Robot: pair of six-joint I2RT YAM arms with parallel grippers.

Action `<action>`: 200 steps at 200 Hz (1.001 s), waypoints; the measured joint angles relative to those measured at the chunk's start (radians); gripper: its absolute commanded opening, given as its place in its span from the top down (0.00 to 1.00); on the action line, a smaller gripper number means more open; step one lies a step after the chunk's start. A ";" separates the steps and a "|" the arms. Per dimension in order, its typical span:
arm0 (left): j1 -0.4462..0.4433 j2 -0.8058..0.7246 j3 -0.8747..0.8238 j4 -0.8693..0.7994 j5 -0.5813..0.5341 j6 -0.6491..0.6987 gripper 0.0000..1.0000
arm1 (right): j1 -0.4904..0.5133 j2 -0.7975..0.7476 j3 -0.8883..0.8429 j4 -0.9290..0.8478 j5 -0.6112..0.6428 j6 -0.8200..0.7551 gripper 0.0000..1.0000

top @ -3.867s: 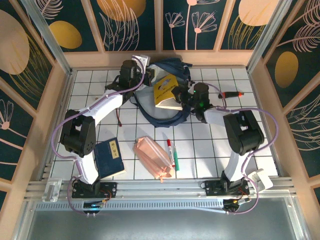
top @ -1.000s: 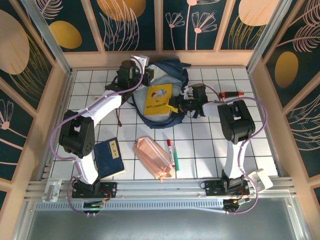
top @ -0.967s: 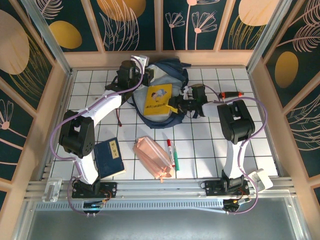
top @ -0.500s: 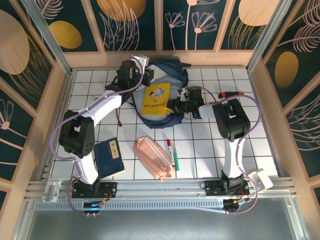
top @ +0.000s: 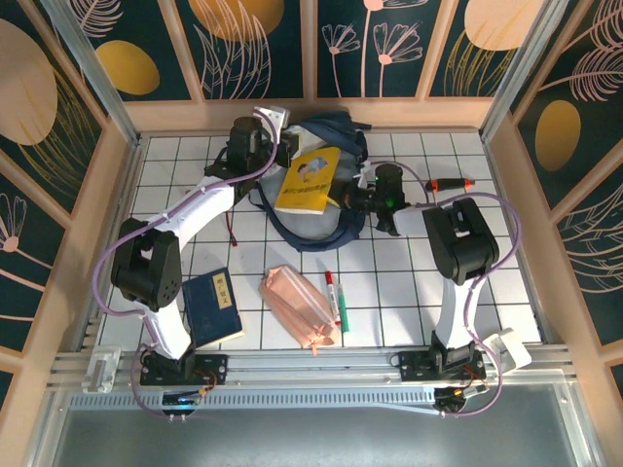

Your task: Pack books, pencil case, and school supplies into a backpack

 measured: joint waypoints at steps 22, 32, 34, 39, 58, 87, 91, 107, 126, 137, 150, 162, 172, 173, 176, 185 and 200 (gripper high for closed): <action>0.000 -0.002 -0.004 0.000 0.001 0.001 1.00 | -0.008 -0.008 0.021 -0.032 0.007 0.006 1.00; 0.000 -0.002 -0.004 0.000 0.003 0.004 1.00 | -0.009 -0.001 0.045 -0.066 0.011 0.000 1.00; 0.000 -0.002 -0.004 0.000 0.004 0.004 1.00 | -0.009 0.001 0.049 -0.070 0.011 -0.001 1.00; 0.000 -0.002 -0.004 0.000 0.006 0.005 1.00 | -0.009 0.006 0.063 -0.087 0.012 -0.004 1.00; 0.000 -0.002 -0.004 0.000 0.013 0.016 1.00 | -0.003 0.050 0.130 -0.131 0.014 -0.011 1.00; 0.000 -0.002 -0.004 0.001 0.020 0.020 1.00 | 0.021 0.152 0.219 -0.135 0.022 0.006 1.00; 0.000 -0.002 -0.004 0.001 0.021 0.020 1.00 | 0.025 0.167 0.230 -0.135 0.024 0.010 1.00; 0.000 -0.002 -0.004 0.001 0.027 0.020 1.00 | 0.041 0.222 0.277 -0.145 0.029 0.024 1.00; 0.001 -0.002 -0.004 0.001 0.029 0.024 1.00 | 0.048 0.277 0.352 -0.190 0.031 0.022 1.00; 0.002 -0.002 -0.004 0.001 0.031 0.030 1.00 | 0.048 0.299 0.393 -0.217 0.031 0.021 1.00; 0.002 -0.002 -0.004 0.001 0.035 0.038 1.00 | 0.047 0.327 0.443 -0.240 0.030 0.021 1.00; 0.002 -0.002 -0.004 0.001 0.035 0.046 1.00 | 0.046 0.351 0.489 -0.270 0.029 0.016 1.00; 0.003 -0.002 -0.004 0.001 0.034 0.051 1.00 | 0.046 0.375 0.533 -0.305 0.025 0.007 1.00; 0.003 -0.002 -0.004 0.001 0.034 0.053 1.00 | 0.046 0.377 0.536 -0.308 0.025 0.006 1.00; 0.003 -0.002 -0.004 0.001 0.034 0.055 1.00 | 0.045 0.386 0.554 -0.326 0.022 -0.004 1.00; 0.004 -0.002 -0.004 0.001 0.034 0.061 1.00 | 0.045 0.405 0.593 -0.371 0.018 -0.027 1.00; 0.007 -0.002 -0.005 0.001 0.023 0.072 1.00 | 0.041 0.431 0.660 -0.471 0.006 -0.090 1.00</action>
